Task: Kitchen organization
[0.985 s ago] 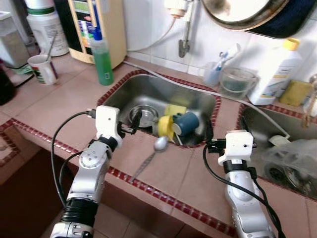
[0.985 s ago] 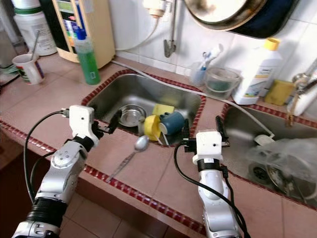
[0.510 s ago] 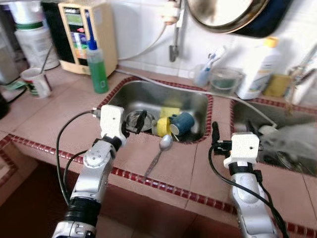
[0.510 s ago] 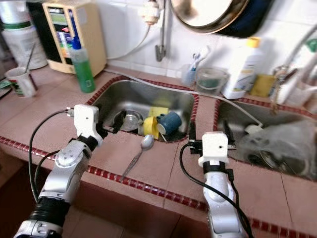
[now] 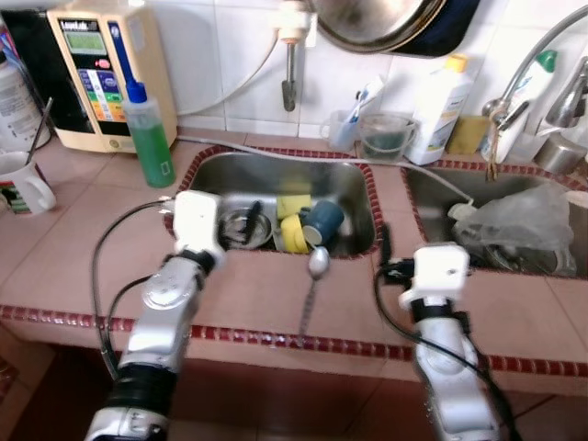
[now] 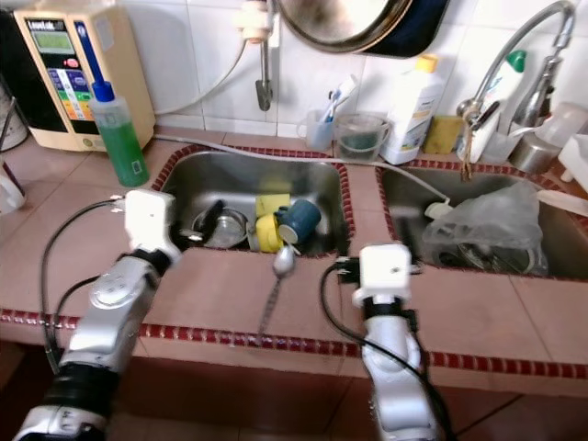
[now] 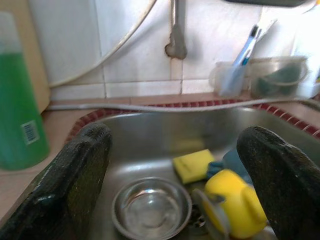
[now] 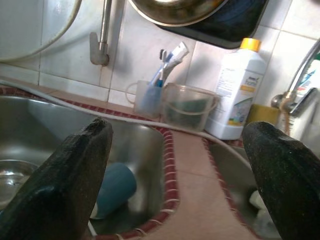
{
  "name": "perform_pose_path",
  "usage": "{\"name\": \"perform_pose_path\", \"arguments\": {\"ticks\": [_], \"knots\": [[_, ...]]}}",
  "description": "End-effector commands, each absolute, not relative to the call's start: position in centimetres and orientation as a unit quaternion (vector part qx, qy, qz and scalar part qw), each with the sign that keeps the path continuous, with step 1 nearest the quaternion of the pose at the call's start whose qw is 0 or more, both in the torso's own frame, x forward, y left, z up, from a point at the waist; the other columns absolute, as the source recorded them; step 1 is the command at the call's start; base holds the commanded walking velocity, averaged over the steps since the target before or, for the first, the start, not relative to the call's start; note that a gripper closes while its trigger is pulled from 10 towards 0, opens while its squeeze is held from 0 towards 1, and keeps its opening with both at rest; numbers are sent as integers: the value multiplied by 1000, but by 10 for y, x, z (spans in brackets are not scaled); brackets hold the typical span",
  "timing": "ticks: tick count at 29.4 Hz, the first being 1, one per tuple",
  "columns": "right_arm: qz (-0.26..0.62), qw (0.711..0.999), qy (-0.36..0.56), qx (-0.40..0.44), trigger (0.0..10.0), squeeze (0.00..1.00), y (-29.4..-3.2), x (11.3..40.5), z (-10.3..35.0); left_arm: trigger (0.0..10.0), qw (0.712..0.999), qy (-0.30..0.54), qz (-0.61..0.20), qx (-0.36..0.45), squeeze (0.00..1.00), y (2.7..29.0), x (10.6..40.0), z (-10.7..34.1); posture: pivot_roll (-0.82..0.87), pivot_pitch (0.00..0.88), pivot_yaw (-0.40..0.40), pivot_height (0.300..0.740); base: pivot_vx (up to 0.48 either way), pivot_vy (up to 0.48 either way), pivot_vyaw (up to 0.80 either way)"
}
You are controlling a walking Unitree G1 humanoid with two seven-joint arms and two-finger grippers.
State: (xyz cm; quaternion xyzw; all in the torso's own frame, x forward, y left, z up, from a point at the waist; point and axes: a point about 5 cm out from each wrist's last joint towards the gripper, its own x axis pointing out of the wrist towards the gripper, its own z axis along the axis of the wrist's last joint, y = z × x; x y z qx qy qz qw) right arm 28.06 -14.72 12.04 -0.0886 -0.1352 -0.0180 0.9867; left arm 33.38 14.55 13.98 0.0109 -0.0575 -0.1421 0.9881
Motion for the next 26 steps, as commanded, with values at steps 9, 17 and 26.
{"name": "perform_pose_path", "arguments": {"ticks": [9,17,26], "knots": [[-23,985,-143,-91,10000,0,-150,283,124,10000,987,-65,-147,11,0,141,335,144,-35,0,-4,731,0,272,0],[-22,985,-140,-98,10000,0,-147,283,121,10000,983,-71,-168,27,0,148,334,148,-32,0,-1,731,0,0,0],[-28,986,-128,-107,10000,0,-146,283,117,10000,972,-75,-217,58,0,148,326,146,-32,0,-1,731,0,0,0]]}}
